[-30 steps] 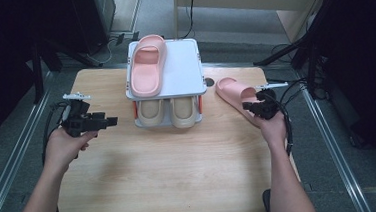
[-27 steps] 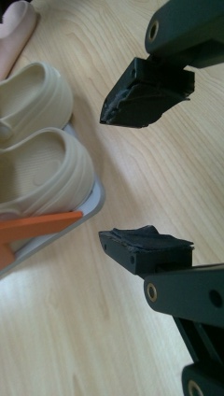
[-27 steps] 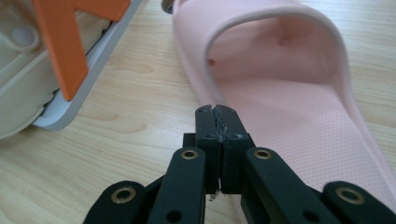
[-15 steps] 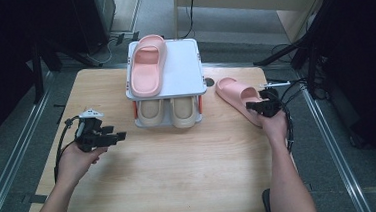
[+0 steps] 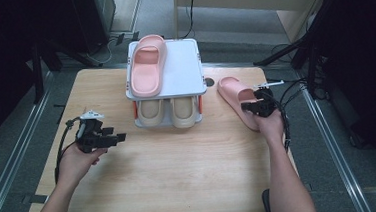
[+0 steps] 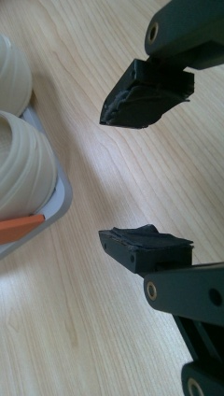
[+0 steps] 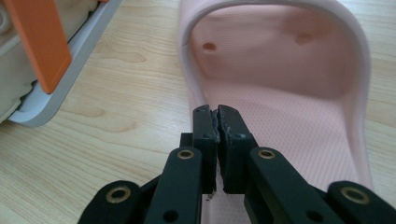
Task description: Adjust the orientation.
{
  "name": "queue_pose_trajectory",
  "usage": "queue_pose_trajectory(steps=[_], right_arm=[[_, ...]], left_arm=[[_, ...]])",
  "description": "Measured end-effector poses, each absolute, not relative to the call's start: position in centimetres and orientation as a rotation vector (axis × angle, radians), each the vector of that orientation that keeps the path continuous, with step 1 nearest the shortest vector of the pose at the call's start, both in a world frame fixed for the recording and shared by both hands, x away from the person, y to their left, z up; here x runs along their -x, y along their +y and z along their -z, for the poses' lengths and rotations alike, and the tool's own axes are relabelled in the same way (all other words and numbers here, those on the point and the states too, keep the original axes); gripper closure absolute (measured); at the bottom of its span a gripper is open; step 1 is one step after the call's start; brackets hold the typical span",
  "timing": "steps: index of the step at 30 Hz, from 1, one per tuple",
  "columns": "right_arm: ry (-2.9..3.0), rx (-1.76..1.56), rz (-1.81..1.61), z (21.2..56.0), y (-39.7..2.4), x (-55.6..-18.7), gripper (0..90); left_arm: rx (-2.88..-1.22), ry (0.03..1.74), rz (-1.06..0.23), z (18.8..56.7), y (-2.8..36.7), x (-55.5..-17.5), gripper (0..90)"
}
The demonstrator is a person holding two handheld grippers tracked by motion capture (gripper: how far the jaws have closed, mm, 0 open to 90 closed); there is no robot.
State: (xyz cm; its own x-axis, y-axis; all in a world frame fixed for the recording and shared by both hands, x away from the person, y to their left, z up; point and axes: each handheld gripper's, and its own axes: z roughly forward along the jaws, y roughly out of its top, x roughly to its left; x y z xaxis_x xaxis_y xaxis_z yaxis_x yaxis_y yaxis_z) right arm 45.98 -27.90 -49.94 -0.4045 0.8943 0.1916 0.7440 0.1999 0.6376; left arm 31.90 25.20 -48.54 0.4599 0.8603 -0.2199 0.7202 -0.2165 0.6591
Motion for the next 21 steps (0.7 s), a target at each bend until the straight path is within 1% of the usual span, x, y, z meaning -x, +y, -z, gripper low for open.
queue_pose_trajectory(steps=[4, 6, 13, 21], right_arm=[[2.275, -1.544, -0.986, 49.9, -27.1, -45.9, 88.0], [2.284, -1.545, -0.991, 49.9, -26.9, -45.9, 89.9], [2.287, -1.603, -1.049, 50.1, -26.6, -46.1, 89.7], [2.349, -1.569, -1.085, 50.3, -24.8, -46.2, 90.0]], left_arm=[[-2.002, 1.323, -0.241, 48.8, 25.1, -32.1, 38.4], [-2.005, 1.324, -0.245, 48.8, 25.2, -32.1, 38.4], [-1.995, 1.329, -0.243, 48.8, 25.5, -32.1, 38.2], [-2.009, 1.333, -0.234, 49.0, 25.5, -32.3, 38.0]])
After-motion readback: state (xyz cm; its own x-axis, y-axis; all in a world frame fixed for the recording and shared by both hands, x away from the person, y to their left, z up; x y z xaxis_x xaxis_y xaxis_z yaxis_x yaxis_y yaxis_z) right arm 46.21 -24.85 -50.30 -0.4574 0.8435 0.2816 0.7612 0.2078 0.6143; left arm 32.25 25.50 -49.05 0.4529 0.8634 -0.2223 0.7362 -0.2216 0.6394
